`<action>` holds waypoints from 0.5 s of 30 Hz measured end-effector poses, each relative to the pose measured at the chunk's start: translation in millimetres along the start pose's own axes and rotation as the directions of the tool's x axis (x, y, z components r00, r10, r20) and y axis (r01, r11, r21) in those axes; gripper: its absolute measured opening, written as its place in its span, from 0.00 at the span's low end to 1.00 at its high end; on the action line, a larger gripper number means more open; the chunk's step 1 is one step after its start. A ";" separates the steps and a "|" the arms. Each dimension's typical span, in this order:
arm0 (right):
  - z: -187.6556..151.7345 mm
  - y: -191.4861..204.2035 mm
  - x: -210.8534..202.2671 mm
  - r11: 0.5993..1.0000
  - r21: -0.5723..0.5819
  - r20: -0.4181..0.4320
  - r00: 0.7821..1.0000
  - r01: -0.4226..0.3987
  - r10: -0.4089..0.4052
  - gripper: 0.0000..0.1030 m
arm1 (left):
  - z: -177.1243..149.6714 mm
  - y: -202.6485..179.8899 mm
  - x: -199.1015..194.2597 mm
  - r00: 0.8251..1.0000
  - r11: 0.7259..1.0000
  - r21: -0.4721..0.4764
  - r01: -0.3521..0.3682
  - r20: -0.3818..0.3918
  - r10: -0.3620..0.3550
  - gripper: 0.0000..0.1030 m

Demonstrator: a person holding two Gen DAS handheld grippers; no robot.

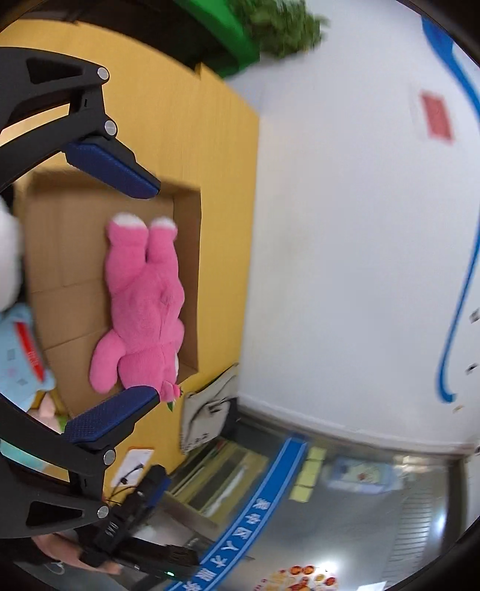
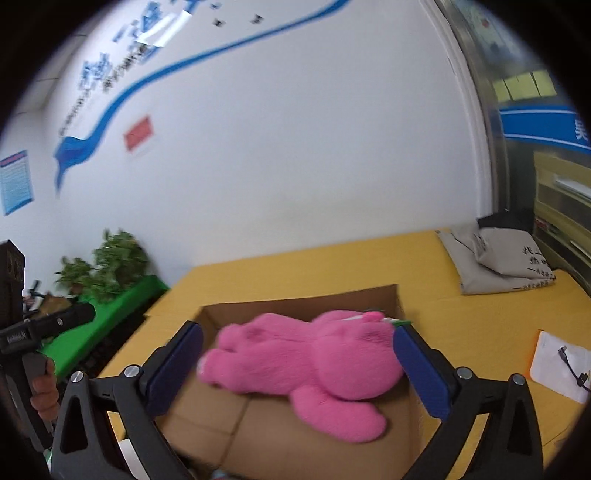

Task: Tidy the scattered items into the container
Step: 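Lower the pink bear into the box and open both grippers, then withdraw both grippers from the box toward the remaining plush toys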

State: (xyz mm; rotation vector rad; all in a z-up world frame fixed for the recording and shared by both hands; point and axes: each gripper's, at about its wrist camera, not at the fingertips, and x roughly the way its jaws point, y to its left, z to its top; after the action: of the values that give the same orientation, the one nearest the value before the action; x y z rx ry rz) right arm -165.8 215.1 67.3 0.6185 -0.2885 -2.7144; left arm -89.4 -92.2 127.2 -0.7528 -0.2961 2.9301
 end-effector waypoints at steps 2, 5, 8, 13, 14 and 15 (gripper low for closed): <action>-7.7 19.0 -22.7 0.999 -0.017 0.016 0.999 -0.033 0.033 1.00 | -10.9 -3.5 -45.6 0.998 0.998 -0.008 -0.056 0.041 0.056 1.00; -19.6 47.2 -52.7 0.996 -0.076 0.044 0.998 -0.050 0.054 1.00 | -33.6 -6.8 -102.3 0.987 0.990 0.005 -0.144 0.076 0.143 1.00; -29.4 65.2 -78.1 0.990 -0.124 0.067 0.995 -0.064 0.073 1.00 | -59.1 -7.7 -140.7 0.973 0.976 0.008 -0.217 0.085 0.216 1.00; -41.4 72.8 -106.2 0.985 -0.147 0.076 0.992 -0.088 0.100 1.00 | -100.0 -15.8 -162.3 0.969 0.968 0.050 -0.245 0.046 0.242 1.00; -42.8 72.2 -109.7 0.986 -0.140 0.075 0.992 -0.088 0.099 1.00 | -105.2 -18.5 -168.0 0.971 0.969 0.057 -0.238 0.041 0.236 1.00; -44.7 70.8 -113.0 0.987 -0.132 0.075 0.992 -0.087 0.097 1.00 | -109.7 -23.3 -168.7 0.974 0.972 0.067 -0.225 0.035 0.223 1.00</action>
State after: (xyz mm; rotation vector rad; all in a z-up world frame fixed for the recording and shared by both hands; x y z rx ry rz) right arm -30.0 186.3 89.8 0.4483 -0.1567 -2.6479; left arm 112.2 -76.3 116.6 -0.7854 -0.1152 3.1446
